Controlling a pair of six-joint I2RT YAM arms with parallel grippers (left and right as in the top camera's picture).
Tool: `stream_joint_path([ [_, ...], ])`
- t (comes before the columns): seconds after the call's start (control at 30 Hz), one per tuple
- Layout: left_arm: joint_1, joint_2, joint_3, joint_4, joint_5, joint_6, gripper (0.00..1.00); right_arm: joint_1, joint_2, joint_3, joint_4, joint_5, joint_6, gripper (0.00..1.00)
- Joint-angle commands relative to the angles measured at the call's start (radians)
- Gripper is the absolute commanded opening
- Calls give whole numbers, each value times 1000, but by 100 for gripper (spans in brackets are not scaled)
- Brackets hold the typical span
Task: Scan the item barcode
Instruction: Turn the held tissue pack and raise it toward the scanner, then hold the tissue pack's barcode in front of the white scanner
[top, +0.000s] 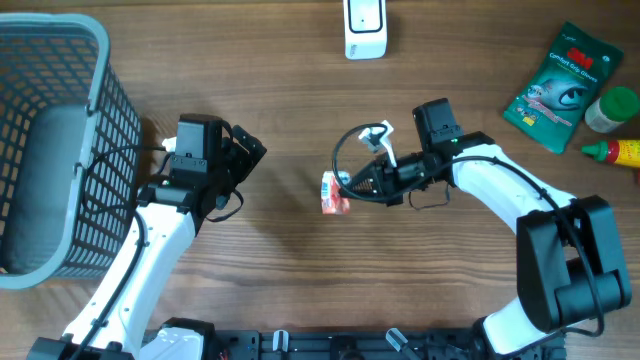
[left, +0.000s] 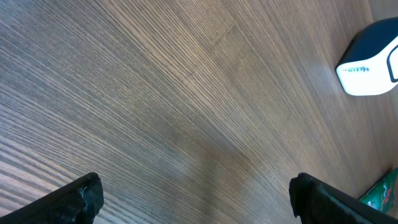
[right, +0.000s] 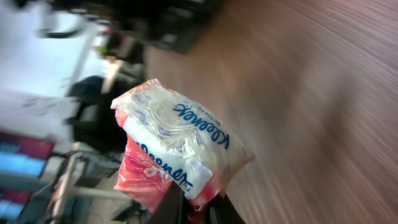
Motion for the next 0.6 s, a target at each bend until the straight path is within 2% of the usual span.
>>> stream_joint_path([
  [0.0, 6, 6, -7, 2, -17, 13, 100, 5, -40, 58, 6, 179, 127, 5],
  [0.1, 6, 6, -7, 2, -17, 13, 100, 5, -89, 87, 4, 324, 204, 4],
  [0.2, 6, 6, -7, 2, -17, 13, 100, 5, -160, 101, 17, 553, 260, 4],
  [0.3, 6, 6, -7, 2, -16, 13, 100, 5, -224, 100, 93, 766, 304, 4],
  [0.4, 6, 6, -7, 2, -17, 13, 100, 5, -238, 100, 198, 853, 284, 5],
  [0.57, 6, 6, -7, 2, -17, 13, 100, 5, -236, 100, 333, 863, 61, 4],
])
